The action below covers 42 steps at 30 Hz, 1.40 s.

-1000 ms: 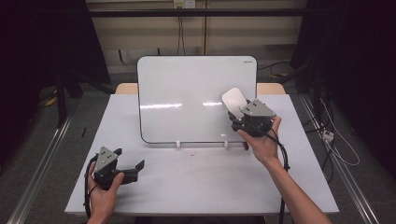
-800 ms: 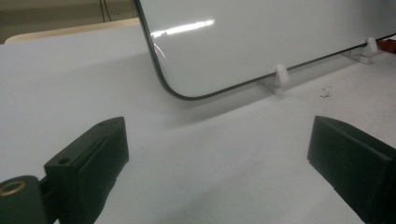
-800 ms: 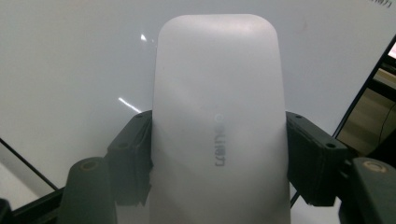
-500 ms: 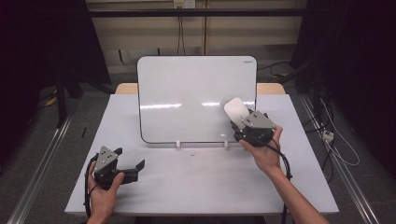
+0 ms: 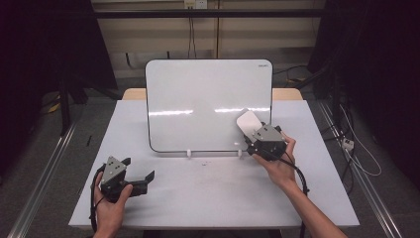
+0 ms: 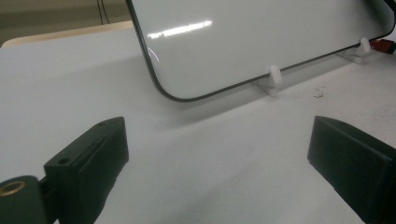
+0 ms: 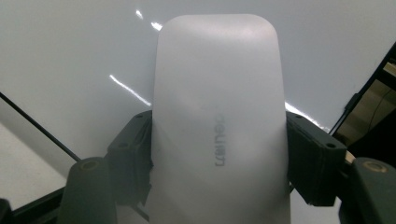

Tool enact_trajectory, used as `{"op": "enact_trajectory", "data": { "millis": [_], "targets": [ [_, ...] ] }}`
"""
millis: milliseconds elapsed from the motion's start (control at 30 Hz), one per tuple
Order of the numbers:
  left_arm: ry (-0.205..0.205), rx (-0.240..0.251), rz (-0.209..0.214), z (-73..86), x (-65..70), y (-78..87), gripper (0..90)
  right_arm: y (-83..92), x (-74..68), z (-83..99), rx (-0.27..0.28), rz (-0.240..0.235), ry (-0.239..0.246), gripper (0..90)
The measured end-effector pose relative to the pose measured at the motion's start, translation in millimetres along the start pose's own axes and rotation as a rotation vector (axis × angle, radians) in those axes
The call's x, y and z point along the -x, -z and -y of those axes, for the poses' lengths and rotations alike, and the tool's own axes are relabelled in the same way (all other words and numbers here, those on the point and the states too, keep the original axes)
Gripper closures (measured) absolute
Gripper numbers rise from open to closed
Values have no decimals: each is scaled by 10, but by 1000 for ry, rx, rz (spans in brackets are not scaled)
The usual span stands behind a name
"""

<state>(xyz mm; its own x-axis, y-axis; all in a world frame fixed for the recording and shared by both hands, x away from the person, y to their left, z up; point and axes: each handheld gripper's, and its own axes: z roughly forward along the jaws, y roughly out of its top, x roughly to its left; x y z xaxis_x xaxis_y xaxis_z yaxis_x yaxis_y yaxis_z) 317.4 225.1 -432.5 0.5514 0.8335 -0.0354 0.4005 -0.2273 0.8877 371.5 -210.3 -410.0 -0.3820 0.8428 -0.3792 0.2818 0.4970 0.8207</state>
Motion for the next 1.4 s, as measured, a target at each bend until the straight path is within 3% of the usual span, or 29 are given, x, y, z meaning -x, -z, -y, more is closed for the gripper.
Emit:
{"op": "enact_trajectory", "data": {
  "millis": [767,1133,1400],
  "targets": [
    [8,-9,-7,7,-32,-5,51,-152,-28,51,-61,20,14,316],
    [5,-2,-14,16,-36,15,49,-167,27,33,-84,-20,-28,297],
    [8,-2,-18,13,-42,13,48,-185,38,46,-92,-55,-54,191]
  ]
}}
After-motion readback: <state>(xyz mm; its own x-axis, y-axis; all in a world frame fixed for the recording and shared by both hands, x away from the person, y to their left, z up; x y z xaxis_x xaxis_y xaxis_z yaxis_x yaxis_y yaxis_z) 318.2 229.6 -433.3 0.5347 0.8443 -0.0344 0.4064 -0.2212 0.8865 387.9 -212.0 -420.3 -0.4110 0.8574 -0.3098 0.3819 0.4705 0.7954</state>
